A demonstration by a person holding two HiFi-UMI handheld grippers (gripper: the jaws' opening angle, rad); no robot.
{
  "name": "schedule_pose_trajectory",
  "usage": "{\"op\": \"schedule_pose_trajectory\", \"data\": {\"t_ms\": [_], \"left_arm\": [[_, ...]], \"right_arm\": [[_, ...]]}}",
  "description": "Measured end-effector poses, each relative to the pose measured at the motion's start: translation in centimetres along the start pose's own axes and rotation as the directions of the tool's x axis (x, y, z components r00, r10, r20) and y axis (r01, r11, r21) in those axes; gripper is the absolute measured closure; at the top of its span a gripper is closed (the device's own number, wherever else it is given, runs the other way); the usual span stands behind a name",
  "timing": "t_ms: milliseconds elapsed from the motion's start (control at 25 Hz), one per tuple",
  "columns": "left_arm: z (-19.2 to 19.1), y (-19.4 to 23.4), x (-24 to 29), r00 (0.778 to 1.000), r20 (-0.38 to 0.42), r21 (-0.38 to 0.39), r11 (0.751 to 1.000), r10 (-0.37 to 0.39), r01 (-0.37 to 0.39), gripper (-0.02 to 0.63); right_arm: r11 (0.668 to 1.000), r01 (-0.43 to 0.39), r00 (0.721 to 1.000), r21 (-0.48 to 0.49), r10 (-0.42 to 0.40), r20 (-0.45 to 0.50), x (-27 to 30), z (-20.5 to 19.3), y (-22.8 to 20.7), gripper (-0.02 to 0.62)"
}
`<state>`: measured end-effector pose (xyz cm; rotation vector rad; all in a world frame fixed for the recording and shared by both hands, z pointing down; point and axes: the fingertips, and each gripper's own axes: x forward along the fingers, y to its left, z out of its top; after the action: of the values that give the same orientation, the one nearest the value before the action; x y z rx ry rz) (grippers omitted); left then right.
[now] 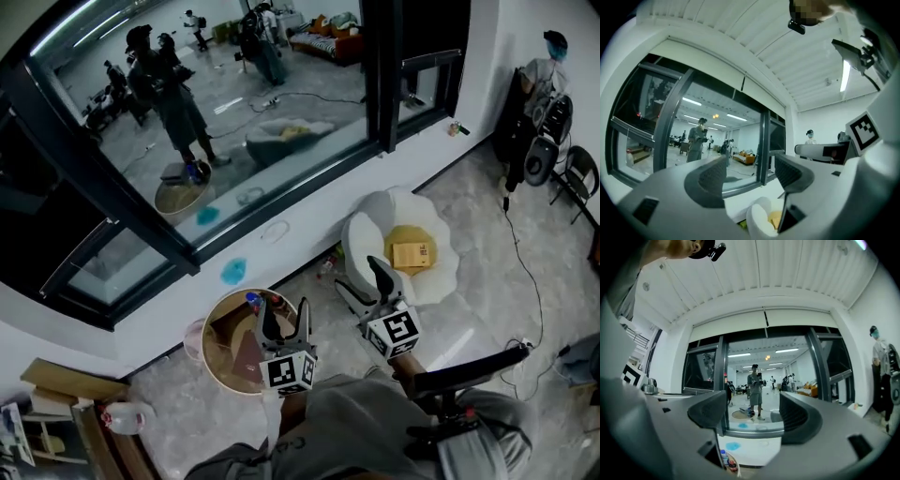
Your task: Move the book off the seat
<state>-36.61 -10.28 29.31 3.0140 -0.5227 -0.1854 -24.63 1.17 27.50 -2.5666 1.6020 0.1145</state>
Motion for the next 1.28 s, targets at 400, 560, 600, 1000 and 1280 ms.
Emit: {"op": "schedule_pose_trajectory", "data": {"t_ms": [400, 560, 600, 1000, 1280], "left_arm": [[-1.0, -12.7, 4.2, 0.996, -0.058, 0.040, 0.997, -0.063, 0.066, 0.279], [1.1, -14.6, 6.4, 0.995, -0.024, 0.044, 0.994, -0.097, 0.098, 0.279], [1.3, -15.0, 6.9, 0.994, -0.031, 0.035, 0.994, -0.101, 0.102, 0.279], [-4.7, -25.9, 17.5, 0.961, -0.078, -0.044, 0.964, -0.265, 0.262, 0.279], [-10.5, -31.8, 31.3, 0.962, -0.092, -0.083, 0.965, -0.257, 0.250, 0.279]], "right_arm": [[0.982, 0.185, 0.981, 0.029, -0.186, 0.061, -11.2, 1.4, -15.0, 0.229], [0.960, 0.268, 0.953, 0.074, -0.276, 0.123, -12.4, 2.0, -19.0, 0.230], [0.953, 0.289, 0.945, 0.086, -0.299, 0.135, -12.8, 2.1, -19.8, 0.229], [0.893, 0.439, 0.892, 0.102, -0.447, 0.072, -16.9, -0.6, -30.9, 0.229], [0.886, 0.463, 0.886, 0.006, -0.463, 0.016, -13.4, 1.1, -43.7, 0.230]]}}
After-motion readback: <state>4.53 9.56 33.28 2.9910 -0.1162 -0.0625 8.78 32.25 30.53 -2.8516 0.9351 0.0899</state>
